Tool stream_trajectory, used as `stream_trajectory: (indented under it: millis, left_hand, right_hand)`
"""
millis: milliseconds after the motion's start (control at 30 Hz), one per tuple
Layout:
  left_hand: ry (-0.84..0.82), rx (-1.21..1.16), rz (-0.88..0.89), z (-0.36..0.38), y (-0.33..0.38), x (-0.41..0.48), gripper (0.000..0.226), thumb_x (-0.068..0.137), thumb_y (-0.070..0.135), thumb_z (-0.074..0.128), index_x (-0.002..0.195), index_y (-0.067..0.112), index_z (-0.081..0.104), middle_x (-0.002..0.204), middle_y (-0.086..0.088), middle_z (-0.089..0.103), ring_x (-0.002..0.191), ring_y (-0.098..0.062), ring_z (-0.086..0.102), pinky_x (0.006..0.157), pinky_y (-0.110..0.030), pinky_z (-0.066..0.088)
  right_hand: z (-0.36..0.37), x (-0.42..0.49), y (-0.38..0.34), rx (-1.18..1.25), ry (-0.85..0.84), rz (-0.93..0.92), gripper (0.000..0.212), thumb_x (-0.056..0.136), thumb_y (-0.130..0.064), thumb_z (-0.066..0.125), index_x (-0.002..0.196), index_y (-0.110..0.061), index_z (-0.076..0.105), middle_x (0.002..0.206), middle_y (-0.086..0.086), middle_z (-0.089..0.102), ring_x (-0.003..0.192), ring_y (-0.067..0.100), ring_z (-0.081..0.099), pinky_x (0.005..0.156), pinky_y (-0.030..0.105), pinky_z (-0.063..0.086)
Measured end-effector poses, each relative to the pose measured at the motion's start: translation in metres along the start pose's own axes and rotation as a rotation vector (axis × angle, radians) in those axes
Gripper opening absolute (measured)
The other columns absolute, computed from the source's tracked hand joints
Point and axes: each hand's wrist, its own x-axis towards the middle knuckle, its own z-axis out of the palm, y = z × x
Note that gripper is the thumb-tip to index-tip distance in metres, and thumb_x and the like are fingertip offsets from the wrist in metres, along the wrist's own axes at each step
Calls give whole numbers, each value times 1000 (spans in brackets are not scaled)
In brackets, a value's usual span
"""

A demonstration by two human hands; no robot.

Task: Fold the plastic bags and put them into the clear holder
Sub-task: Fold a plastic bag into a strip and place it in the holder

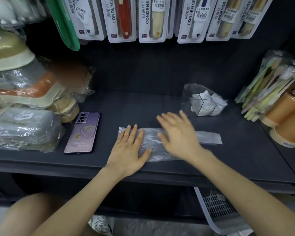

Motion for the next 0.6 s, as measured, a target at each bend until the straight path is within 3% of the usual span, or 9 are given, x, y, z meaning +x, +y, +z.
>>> stream_trajectory:
  millis: [100,167,233,500,600]
  left_hand:
    - [11,8,-2,1,1,1,95,72,69,-14,153,19,-5,161,-5,-9,147,-18,-15,116,-30,-15]
    - [16,2,-3,1,1,1,96,73,69,-12,154,19,-2,162,-5,-8,148,-19,-13,116,-30,-14]
    - [6,-1,-13,0,1,2,96,71,70,-12,154,21,-2,161,-5,-9,148,-19,-14,117,-32,-13]
    - [-30,13,-68,2,0,2,94,69,73,-12,153,31,-7,159,-9,-18,146,-21,-20,120,-36,-10]
    - [-28,9,-68,1,0,3,95,68,74,-12,153,31,-5,160,-10,-15,147,-21,-18,120,-35,-10]
  right_hand:
    - [21,-18,-20,-48,-211,-56,60,91,-39,26,133,-8,56,136,12,56,130,28,49,116,52,16]
    - [23,-24,-19,-29,-365,9,77,88,-48,-1,148,-14,33,155,8,31,145,24,25,116,48,-6]
    - [21,-32,-6,-45,-429,95,85,81,-56,-14,154,-20,13,161,1,11,149,21,6,114,49,-17]
    - [-10,-79,82,-139,-505,426,110,63,-72,-33,154,-24,4,162,-2,2,149,15,-4,115,50,-16]
    - [-14,-66,50,-127,-352,358,93,77,-62,-21,154,-19,11,161,5,10,149,20,2,115,49,-17]
